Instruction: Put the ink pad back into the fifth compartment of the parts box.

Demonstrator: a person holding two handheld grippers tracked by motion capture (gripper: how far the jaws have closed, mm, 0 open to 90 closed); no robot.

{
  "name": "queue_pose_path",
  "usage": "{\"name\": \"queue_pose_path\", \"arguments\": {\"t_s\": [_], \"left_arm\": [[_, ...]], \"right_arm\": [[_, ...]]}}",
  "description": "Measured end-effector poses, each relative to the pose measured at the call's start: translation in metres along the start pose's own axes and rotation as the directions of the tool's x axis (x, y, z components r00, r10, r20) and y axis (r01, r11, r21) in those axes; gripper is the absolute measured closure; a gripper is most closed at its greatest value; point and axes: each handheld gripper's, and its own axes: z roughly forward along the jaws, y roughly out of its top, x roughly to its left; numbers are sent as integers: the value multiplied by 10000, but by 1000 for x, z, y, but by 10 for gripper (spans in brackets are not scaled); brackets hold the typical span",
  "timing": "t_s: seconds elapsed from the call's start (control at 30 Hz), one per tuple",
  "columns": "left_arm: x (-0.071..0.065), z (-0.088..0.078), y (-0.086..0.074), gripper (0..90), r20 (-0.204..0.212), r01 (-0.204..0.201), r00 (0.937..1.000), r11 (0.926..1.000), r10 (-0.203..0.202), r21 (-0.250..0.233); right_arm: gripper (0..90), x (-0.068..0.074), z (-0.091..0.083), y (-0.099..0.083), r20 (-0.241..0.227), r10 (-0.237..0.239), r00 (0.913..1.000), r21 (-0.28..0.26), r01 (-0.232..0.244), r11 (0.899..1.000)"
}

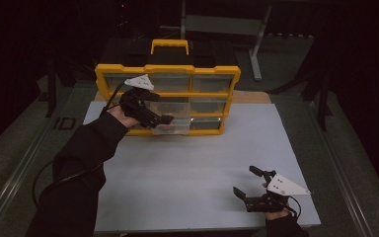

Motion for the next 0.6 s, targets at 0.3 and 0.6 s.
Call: {"name": "queue_pose_path", "arguments": {"t_s": [0.3, 0.6], "left_arm": [[-4, -8, -8, 2, -26, -128, 9999, 9999, 128, -36], [-8, -14, -25, 1, 153, -65, 9999, 9996, 69, -279]], "right_arm": [[89, 1, 1, 1, -9, -2, 10000, 8, 2, 10000], [89, 0, 0, 0, 16, 76, 10000, -3, -76, 10000]]}}
